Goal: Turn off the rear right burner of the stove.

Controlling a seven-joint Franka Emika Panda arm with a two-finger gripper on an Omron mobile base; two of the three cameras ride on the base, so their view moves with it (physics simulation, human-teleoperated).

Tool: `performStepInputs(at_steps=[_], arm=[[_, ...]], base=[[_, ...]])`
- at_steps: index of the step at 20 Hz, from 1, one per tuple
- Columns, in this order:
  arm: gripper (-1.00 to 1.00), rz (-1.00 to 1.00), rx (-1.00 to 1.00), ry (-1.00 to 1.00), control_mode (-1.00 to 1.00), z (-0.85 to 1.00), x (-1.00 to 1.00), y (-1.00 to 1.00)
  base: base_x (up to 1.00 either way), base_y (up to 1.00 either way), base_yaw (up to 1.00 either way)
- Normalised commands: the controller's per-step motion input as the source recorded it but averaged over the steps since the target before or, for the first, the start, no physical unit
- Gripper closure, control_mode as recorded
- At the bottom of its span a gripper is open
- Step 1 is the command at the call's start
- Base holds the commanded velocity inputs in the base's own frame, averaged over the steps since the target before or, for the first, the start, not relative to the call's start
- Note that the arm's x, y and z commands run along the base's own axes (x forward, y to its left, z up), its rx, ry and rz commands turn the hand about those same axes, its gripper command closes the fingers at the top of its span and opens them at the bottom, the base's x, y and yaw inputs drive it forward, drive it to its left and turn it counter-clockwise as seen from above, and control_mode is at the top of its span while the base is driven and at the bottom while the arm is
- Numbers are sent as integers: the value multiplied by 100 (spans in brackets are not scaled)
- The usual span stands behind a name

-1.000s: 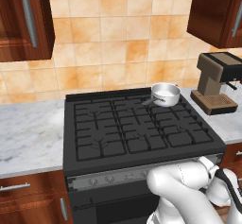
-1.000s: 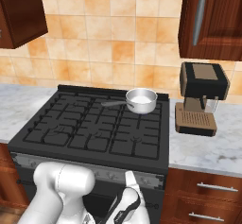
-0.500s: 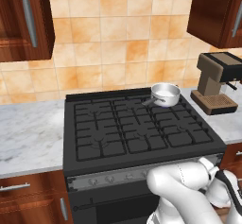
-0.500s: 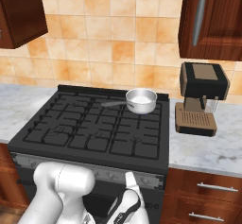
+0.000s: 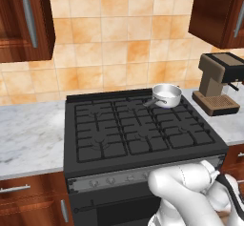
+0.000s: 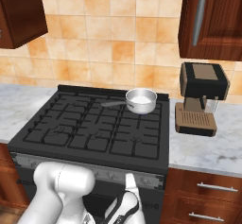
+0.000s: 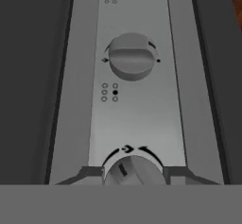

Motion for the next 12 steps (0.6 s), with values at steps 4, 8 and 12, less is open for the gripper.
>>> performStepInputs(at_steps=[4, 8, 12], arm=[[100, -6, 17, 3, -100, 0, 12, 0], [100, -11, 25, 2, -100, 11, 0, 0], [100, -14, 31, 8, -100, 19, 0, 0]], base=[[0, 0, 0], [0, 0, 0], [0, 0, 0]])
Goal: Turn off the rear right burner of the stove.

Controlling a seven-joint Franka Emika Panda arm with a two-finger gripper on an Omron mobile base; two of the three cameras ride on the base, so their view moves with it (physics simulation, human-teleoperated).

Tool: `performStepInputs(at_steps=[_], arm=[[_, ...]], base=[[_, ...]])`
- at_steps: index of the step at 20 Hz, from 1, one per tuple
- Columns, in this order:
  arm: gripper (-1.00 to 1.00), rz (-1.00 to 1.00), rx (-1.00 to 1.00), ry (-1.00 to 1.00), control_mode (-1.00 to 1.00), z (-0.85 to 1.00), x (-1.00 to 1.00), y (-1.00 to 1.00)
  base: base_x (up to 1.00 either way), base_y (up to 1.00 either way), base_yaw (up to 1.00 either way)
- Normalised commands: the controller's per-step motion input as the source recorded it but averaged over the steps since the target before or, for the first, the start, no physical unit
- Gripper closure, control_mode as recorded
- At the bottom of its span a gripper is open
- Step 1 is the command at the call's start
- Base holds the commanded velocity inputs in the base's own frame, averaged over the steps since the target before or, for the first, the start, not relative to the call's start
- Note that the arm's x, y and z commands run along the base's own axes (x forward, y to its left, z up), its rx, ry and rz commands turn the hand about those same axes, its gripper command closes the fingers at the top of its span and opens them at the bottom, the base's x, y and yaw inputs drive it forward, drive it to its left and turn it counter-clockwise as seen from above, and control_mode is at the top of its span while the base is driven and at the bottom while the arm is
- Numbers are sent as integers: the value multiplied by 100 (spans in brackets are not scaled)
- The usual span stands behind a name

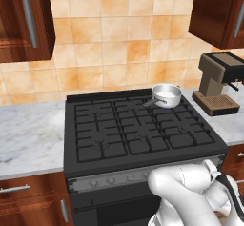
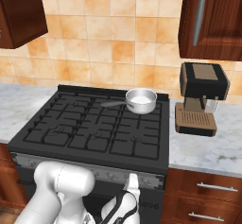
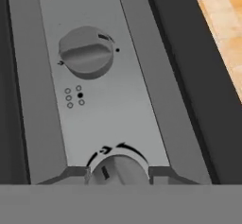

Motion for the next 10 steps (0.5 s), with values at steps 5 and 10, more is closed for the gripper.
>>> performStepInputs(at_steps=[5, 10], arm=[[100, -18, 36, 10, -100, 15, 0, 0], [100, -22, 41, 4, -100, 2, -8, 0]], base=[[0, 0, 0], [0, 0, 0]])
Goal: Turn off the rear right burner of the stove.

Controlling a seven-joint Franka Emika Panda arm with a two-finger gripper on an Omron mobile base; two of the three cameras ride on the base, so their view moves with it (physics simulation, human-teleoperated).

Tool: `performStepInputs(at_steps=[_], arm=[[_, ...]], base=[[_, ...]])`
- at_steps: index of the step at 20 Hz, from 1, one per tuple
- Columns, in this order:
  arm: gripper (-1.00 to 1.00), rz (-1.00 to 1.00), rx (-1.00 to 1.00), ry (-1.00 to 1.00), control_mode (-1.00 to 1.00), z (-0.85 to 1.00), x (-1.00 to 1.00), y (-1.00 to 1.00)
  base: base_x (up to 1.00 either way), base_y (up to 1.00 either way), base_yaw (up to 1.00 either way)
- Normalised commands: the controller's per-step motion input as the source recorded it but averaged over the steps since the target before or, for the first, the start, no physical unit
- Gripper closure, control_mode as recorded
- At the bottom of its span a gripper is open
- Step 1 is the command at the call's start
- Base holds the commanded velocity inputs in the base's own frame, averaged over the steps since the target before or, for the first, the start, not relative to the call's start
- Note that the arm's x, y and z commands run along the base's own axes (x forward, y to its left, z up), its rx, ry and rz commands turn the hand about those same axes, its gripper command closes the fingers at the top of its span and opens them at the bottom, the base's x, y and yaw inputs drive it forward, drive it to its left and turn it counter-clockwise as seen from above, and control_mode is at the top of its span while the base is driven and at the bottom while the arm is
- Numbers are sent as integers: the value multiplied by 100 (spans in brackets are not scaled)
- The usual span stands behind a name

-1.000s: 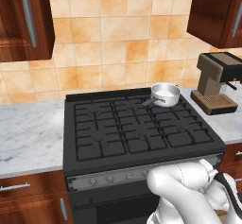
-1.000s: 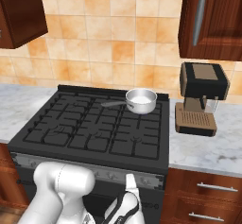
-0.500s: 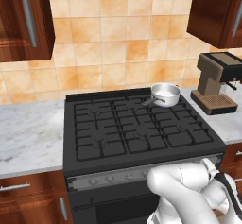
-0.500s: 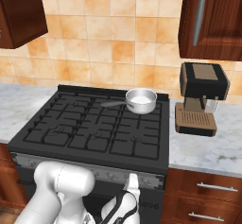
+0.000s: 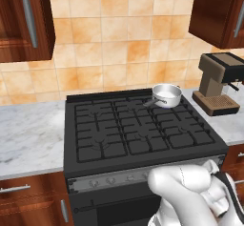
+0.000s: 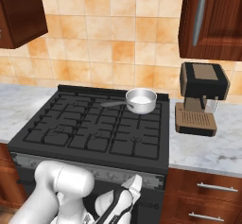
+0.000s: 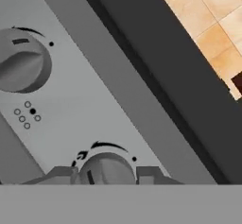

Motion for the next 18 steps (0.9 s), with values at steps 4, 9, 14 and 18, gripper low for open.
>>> performStepInputs(at_steps=[4, 9, 14, 18], arm=[[100, -24, 41, 1, -100, 1, -12, 0], [100, -25, 40, 5, -100, 0, -11, 0], [100, -24, 46, 9, -100, 0, -23, -15], [100, -20, 49, 8, -100, 0, -16, 0]], base=[[0, 0, 0], [0, 0, 0], [0, 0, 0], [0, 0, 0]])
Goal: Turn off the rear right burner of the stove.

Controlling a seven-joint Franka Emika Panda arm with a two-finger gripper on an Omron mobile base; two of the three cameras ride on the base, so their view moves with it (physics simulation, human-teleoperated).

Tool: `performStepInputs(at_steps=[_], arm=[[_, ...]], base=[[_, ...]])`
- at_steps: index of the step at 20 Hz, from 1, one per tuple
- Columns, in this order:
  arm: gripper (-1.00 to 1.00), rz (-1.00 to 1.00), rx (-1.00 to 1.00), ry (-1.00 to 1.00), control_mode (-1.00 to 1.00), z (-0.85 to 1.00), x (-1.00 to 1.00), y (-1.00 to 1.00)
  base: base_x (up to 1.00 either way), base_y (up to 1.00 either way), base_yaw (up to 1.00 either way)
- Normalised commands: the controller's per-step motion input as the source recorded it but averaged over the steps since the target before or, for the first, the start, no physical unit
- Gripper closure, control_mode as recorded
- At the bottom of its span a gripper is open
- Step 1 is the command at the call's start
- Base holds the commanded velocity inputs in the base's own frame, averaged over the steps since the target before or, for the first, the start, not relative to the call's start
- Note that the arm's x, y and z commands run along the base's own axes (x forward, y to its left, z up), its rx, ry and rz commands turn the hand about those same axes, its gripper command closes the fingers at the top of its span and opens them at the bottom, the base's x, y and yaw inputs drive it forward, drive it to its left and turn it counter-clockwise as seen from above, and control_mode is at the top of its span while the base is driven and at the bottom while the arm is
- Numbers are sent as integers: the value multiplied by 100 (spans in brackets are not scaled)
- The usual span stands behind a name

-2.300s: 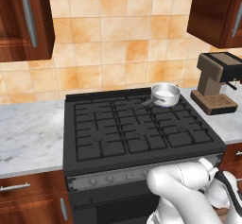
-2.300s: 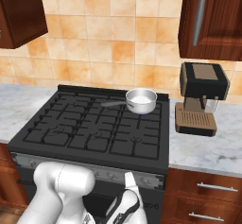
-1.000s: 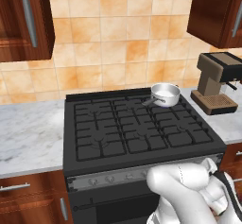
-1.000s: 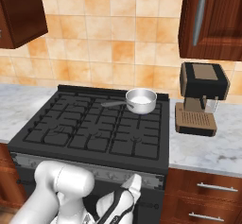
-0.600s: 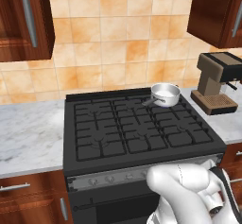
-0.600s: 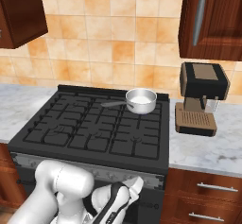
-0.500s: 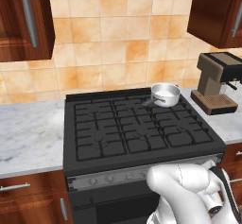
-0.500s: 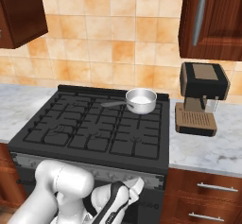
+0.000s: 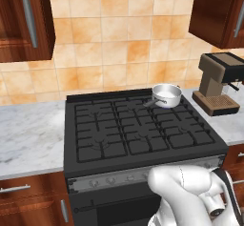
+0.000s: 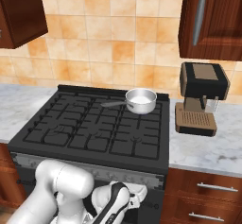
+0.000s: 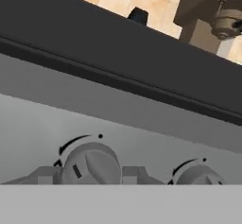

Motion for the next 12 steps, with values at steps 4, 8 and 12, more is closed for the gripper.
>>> performStepInputs(at_steps=[4, 8, 12], arm=[[100, -16, 49, 10, -100, 0, -1, 0], [100, -7, 49, 6, -100, 2, 0, 0], [100, -1, 47, 4, -100, 11, 4, 0]], base=[[0, 0, 0], [0, 0, 0], [0, 0, 0]])
